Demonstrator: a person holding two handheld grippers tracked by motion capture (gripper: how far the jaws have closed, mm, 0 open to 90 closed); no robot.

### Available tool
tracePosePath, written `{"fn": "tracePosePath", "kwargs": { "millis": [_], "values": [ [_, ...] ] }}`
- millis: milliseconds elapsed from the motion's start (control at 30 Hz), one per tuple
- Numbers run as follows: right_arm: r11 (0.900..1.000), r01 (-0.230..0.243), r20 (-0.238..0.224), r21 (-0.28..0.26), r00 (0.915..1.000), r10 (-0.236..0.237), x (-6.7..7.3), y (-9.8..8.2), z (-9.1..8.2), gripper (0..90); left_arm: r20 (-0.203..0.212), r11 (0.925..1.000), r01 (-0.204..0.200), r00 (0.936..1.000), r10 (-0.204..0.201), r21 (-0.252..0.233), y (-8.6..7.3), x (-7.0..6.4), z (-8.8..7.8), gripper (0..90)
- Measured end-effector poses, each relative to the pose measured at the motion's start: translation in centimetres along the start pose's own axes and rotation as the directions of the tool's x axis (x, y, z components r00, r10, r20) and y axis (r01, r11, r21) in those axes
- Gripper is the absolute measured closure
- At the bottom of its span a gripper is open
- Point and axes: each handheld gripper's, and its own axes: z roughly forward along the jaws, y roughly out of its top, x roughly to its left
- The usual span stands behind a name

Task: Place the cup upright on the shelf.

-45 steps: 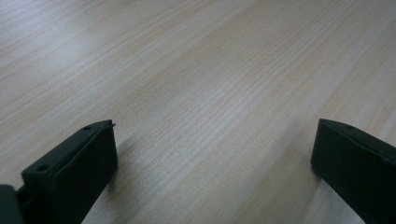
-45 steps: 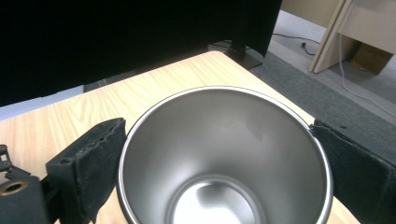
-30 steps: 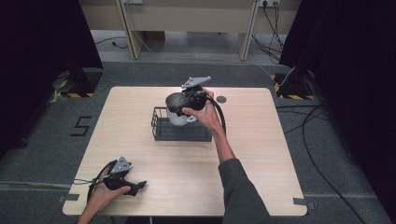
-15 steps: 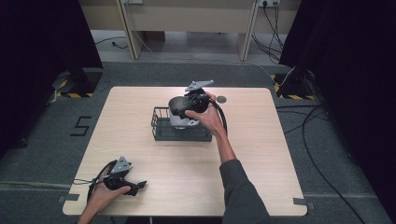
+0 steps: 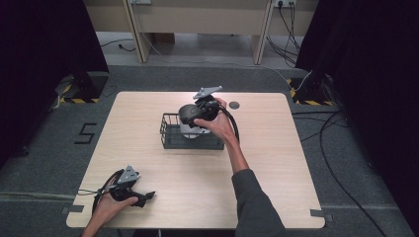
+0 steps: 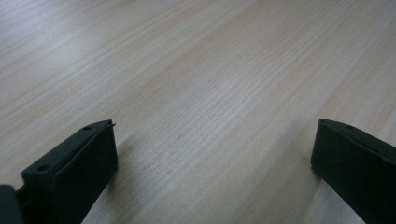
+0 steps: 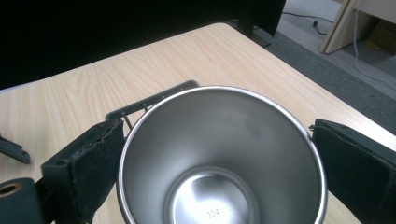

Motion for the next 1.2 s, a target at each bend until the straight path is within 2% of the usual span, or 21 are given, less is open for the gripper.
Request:
{"fn": "tracePosePath", "kwargs": {
  "millis": [67,100,133,167,233,267,300,333,367,400,467,500,567,800,967,1200],
  "values": [
    [1.000,-0.001,0.004,-0.014,1.0000,0.001,0.1,0.2,-0.1,5.0,0.000,1.0000,0.000,1.0000,0.000,0.000,0.0,0.0,0.0,0.0],
    [0.999,-0.006,0.000,-0.038,1.0000,0.006,0.1,0.4,-0.3,10.0,0.000,1.0000,0.000,1.0000,0.000,0.000,0.0,0.0,0.0,0.0],
    [0.998,-0.011,-0.001,-0.059,0.9999,0.011,0.1,0.6,-0.5,18.6,0.000,1.0000,0.001,1.0000,-0.001,0.000,0.0,0.0,0.0,0.0],
    [0.997,-0.014,-0.003,-0.070,0.9999,0.013,0.2,0.8,-0.7,20.8,0.000,1.0000,0.000,1.0000,0.000,0.000,0.0,0.0,0.0,0.0],
    [0.999,-0.006,0.010,-0.053,0.9999,0.007,0.4,1.1,-0.8,9.5,0.000,1.0000,-0.001,1.0000,0.001,0.000,0.0,0.0,0.0,0.0],
    [0.999,-0.003,0.015,-0.050,0.9999,0.004,0.4,1.1,-0.9,11.4,0.000,1.0000,-0.001,1.0000,0.001,0.000,0.0,0.0,0.0,0.0],
    [0.999,-0.007,0.018,-0.051,0.9998,0.008,0.4,1.2,-1.0,17.6,0.000,1.0000,-0.001,1.0000,0.001,0.000,0.0,0.0,0.0,0.0],
    [0.999,-0.012,0.019,-0.051,0.9997,0.013,0.4,1.1,-1.1,18.4,0.000,1.0000,-0.001,1.0000,0.001,0.000,0.0,0.0,0.0,0.0],
    [0.999,-0.011,0.025,-0.050,0.9996,0.012,0.4,1.1,-1.1,13.4,0.000,1.0000,-0.001,1.0000,0.001,0.000,0.0,0.0,0.0,0.0],
    [0.999,-0.013,0.022,-0.051,0.9997,0.014,0.4,1.1,-1.1,12.3,0.001,1.0000,-0.001,1.0000,0.001,0.000,0.0,0.0,0.0,0.0],
    [0.998,-0.016,0.017,-0.059,0.9997,0.017,0.4,1.0,-1.2,17.1,0.000,1.0000,-0.001,1.0000,0.001,0.000,0.0,0.0,0.0,0.0],
    [0.998,-0.016,0.018,-0.054,0.9997,0.017,0.5,1.0,-1.2,14.0,0.000,1.0000,-0.001,1.0000,0.001,0.000,0.0,0.0,0.0,0.0],
    [0.999,-0.015,0.018,-0.051,0.9997,0.016,0.5,0.9,-1.2,16.3,0.000,1.0000,-0.002,1.0000,0.002,0.000,0.0,0.0,0.0,0.0],
    [0.998,-0.007,0.020,-0.067,0.9998,0.008,1.1,1.0,-1.7,15.0,0.001,1.0000,-0.001,1.0000,0.001,0.000,0.0,0.0,0.0,0.0],
    [0.997,0.007,0.034,-0.074,0.9994,-0.004,1.7,0.6,-2.2,15.3,0.000,1.0000,-0.002,1.0000,0.002,0.001,0.0,0.0,-0.1,0.0],
    [0.997,0.000,0.058,-0.072,0.9983,0.004,2.8,0.1,-3.4,15.6,0.000,1.0000,-0.001,1.0000,0.001,0.000,-0.1,-0.1,-0.1,0.0]
  ]
}}
